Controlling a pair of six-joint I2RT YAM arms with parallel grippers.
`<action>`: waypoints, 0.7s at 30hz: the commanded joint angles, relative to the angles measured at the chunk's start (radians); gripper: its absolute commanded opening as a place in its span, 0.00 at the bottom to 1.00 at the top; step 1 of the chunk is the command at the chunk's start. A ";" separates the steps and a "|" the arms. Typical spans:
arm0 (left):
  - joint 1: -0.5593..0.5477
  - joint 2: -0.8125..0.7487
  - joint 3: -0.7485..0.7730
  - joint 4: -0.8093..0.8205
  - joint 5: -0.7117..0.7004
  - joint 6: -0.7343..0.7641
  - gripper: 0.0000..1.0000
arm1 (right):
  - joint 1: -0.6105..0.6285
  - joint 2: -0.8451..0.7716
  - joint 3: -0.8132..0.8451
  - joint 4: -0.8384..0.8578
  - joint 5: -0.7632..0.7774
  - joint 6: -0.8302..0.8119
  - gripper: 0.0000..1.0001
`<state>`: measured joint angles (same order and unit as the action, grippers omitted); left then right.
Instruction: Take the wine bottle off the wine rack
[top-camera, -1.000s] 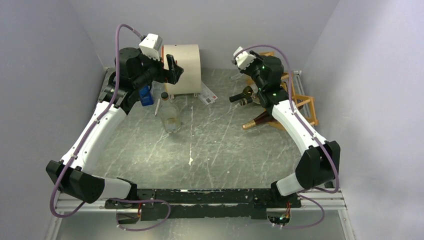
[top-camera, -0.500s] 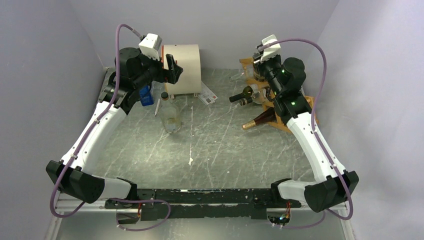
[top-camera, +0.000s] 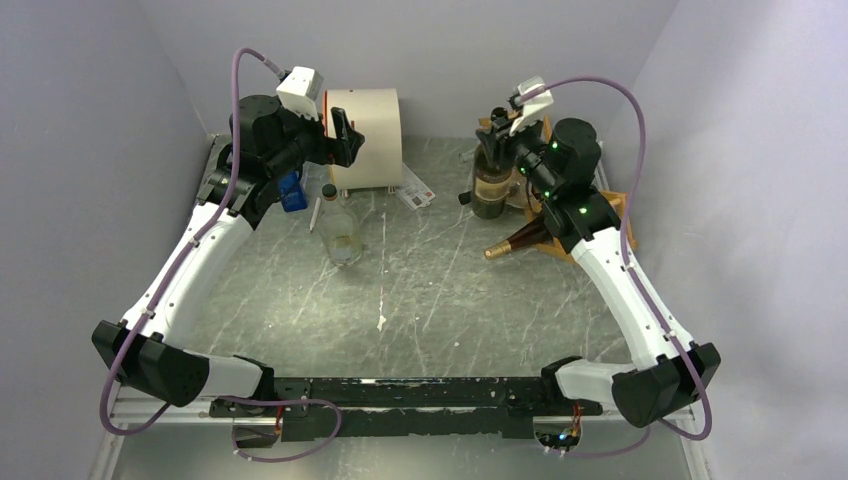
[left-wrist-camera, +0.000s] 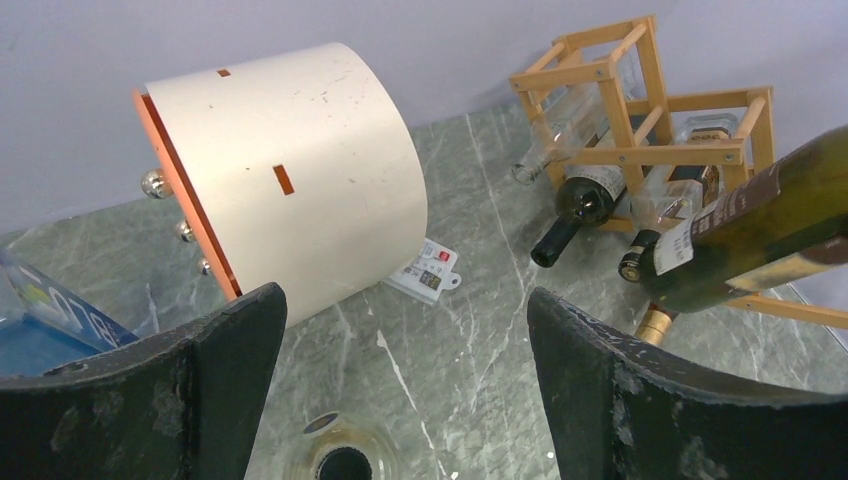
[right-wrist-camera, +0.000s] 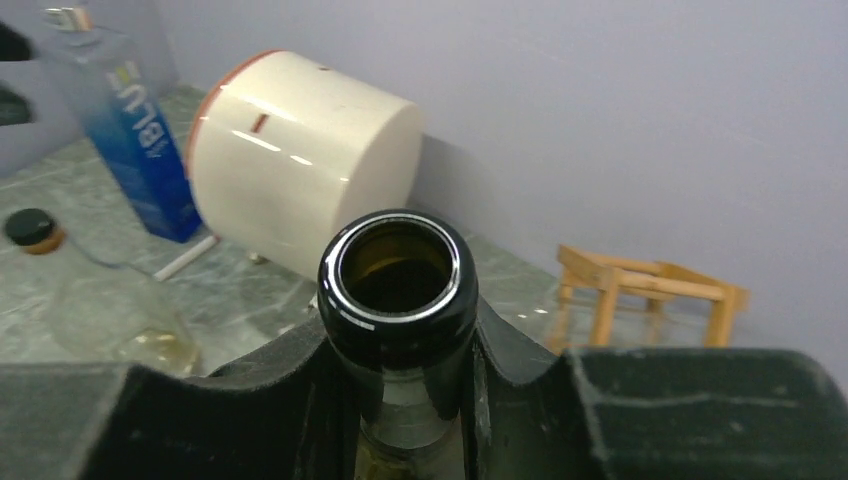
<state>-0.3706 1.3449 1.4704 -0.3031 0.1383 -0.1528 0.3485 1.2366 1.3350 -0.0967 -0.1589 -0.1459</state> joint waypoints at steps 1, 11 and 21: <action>-0.007 0.005 -0.004 0.015 -0.022 0.010 0.93 | 0.122 0.004 0.026 0.122 0.003 0.014 0.00; -0.007 0.006 -0.002 0.008 -0.060 0.018 0.93 | 0.286 0.153 0.048 0.203 0.033 0.148 0.00; -0.006 0.005 -0.004 0.004 -0.116 0.008 0.93 | 0.323 0.251 -0.007 0.351 0.098 0.249 0.00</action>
<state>-0.3702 1.3483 1.4704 -0.3038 0.0692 -0.1459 0.6460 1.4868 1.3296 0.0425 -0.1047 0.0608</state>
